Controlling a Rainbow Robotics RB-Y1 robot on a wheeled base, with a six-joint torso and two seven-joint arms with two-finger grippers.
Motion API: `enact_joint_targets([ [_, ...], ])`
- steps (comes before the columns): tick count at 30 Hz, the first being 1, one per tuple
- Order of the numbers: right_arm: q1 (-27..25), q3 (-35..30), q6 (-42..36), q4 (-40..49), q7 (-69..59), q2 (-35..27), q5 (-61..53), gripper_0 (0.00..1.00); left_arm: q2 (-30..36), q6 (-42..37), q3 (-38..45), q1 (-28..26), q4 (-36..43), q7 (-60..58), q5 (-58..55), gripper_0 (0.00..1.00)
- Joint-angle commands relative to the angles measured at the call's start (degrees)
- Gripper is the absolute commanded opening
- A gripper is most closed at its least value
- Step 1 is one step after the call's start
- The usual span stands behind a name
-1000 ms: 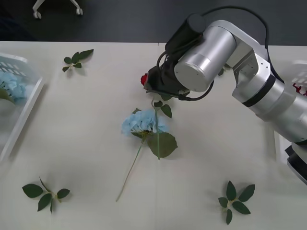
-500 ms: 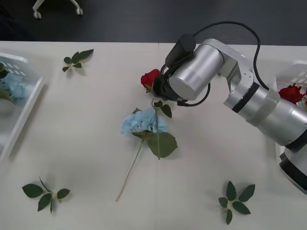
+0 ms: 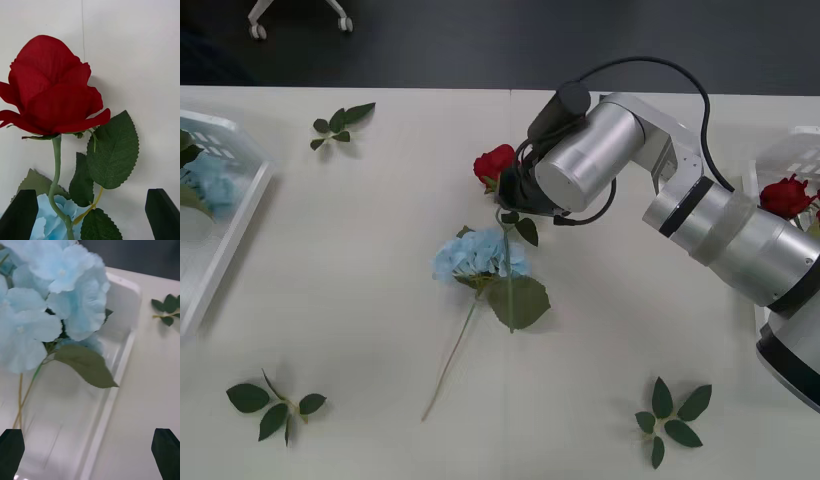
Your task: Put the red flowers into the right box and the blue flowers into the left box
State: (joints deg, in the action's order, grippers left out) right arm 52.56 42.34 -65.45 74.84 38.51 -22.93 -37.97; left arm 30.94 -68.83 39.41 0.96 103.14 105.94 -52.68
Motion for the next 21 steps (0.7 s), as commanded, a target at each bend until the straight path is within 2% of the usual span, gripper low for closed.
enact_joint_targets([
  [1,2.37,0.29,1.73,-0.39,2.71,-1.33,-0.79,0.85,1.31,-3.32,-1.27,-2.8,8.92,-9.62,-2.95,1.0],
  [7,2.37,0.29,5.24,-2.59,3.85,-1.86,-2.55,0.85,1.31,-8.95,-6.72,-3.24,17.71,-15.24,-2.69,1.0],
  [12,2.37,0.2,7.17,-5.76,5.08,-1.94,-3.51,0.84,1.05,-12.82,-14.45,-2.98,24.04,-16.47,2.5,1.0],
  [21,2.46,0.2,10.43,-8.13,7.72,-1.86,-6.85,0.84,-5.37,-18.44,-23.33,0.8,26.06,-16.56,7.68,1.0],
])
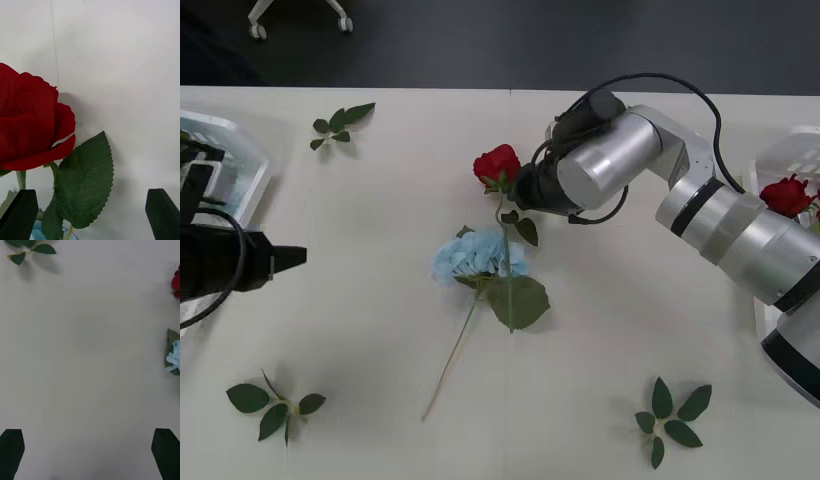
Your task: Put the red flowers into the right box and the blue flowers into the left box
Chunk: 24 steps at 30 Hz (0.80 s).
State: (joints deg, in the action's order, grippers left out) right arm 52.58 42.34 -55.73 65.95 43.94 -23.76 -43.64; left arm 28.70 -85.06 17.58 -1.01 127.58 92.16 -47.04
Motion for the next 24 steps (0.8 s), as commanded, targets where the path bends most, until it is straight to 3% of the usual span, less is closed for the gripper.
enact_joint_targets([
  [1,2.44,0.2,0.71,1.11,2.47,-0.85,-1.45,0.85,-3.56,-3.71,-3.69,3.73,1.62,-2.6,3.54,1.0],
  [9,2.44,0.29,0.54,4.27,3.52,-0.5,-3.21,0.85,-4.09,-6.52,-16.53,8.3,1.62,-2.42,11.54,1.0],
  [16,3.32,0.29,-7.02,8.4,3.7,-0.5,-3.29,0.84,-8.39,-9.95,-24.17,10.68,0.03,-1.98,19.01,1.0],
  [24,3.67,0.29,-10.45,9.2,3.44,0.82,-1.36,0.84,-11.82,-11.18,-31.2,13.4,-5.77,-1.72,24.54,1.0],
])
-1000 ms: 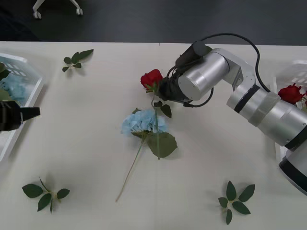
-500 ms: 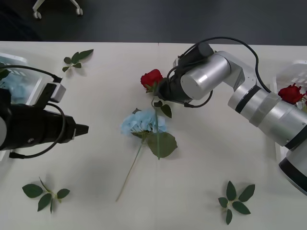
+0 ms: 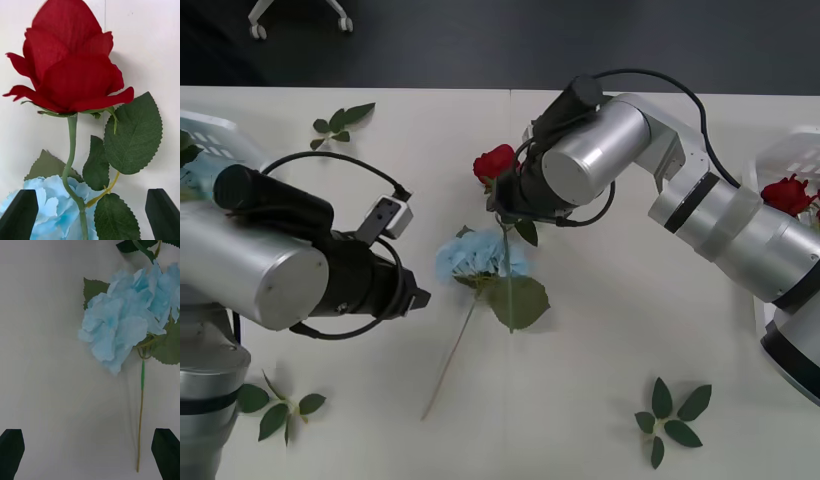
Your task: Put the red flowers into the right box and the blue flowers into the left box
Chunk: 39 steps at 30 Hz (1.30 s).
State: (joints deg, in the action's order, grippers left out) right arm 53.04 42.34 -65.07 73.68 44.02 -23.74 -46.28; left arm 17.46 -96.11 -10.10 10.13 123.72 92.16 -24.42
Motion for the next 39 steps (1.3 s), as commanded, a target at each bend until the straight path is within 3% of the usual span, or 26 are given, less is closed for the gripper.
enact_joint_targets([
  [1,3.3,0.29,-1.55,1.46,3.18,1.24,1.71,0.84,-0.94,-0.13,-4.23,2.53,-2.96,-1.72,2.19,1.0],
  [18,3.82,0.55,2.76,0.76,3.71,0.8,1.1,0.85,-3.92,6.2,-10.73,2.71,-12.72,-0.14,4.65,1.0],
  [25,5.41,6.79,8.12,0.76,3.62,-2.98,-3.56,0.85,-3.92,10.07,-11.26,-0.37,-13.16,1.44,4.74,1.0],
  [39,5.49,8.64,10.93,0.15,3.71,-3.6,-4.97,0.84,-3.92,14.2,-12.76,-2.83,-14.83,3.29,5.79,1.0],
])
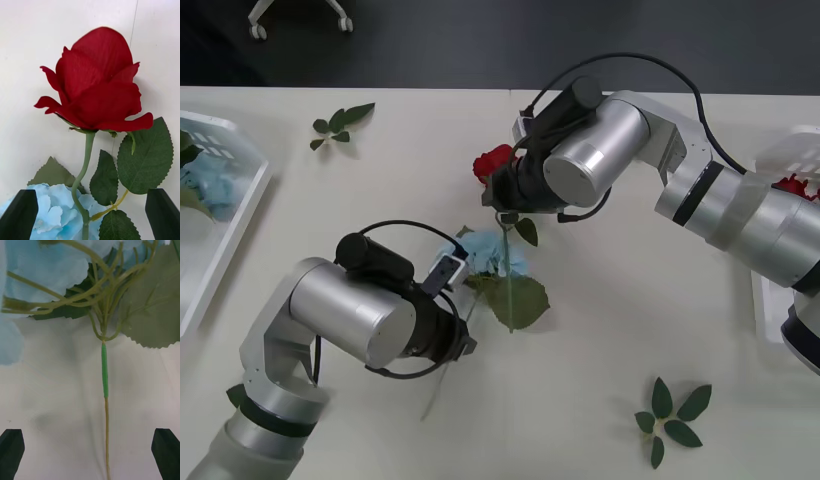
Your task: Put the red flowers into the right box and the blue flowers into the left box
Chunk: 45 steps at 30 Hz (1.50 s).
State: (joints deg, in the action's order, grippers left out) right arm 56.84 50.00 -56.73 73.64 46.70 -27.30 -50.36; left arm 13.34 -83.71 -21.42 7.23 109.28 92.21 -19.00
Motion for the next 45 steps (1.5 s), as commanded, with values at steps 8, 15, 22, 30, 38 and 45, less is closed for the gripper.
enact_joint_targets([
  [8,1.87,3.53,4.7,-2.28,1.55,0.06,-0.53,0.85,-0.07,4.35,-2.93,0.06,-2.14,3.32,0.98,1.0],
  [15,1.78,5.2,7.42,-4.3,1.9,0.23,-0.97,0.85,-0.95,6.02,-3.37,0.06,-3.64,3.41,2.13,0.85],
  [22,1.61,6.95,11.55,-6.76,2.17,0.41,-1.76,0.85,-2.71,7.34,-3.37,0.06,-5.48,3.32,3.88,0.16],
  [30,1.61,7.04,11.55,-7.02,2.87,0.14,-2.02,0.84,-2.89,7.34,-3.54,0.15,-5.4,3.5,4.06,0.0],
  [38,1.52,7.04,11.46,-6.94,3.4,-0.38,-2.46,0.0,-1.65,7.34,-2.58,0.06,-3.64,3.5,2.83,0.0],
  [45,1.61,6.87,11.55,-6.94,3.66,-1.17,-3.08,0.0,1.77,6.9,-1.17,-2.57,3.39,3.23,1.6,0.0],
])
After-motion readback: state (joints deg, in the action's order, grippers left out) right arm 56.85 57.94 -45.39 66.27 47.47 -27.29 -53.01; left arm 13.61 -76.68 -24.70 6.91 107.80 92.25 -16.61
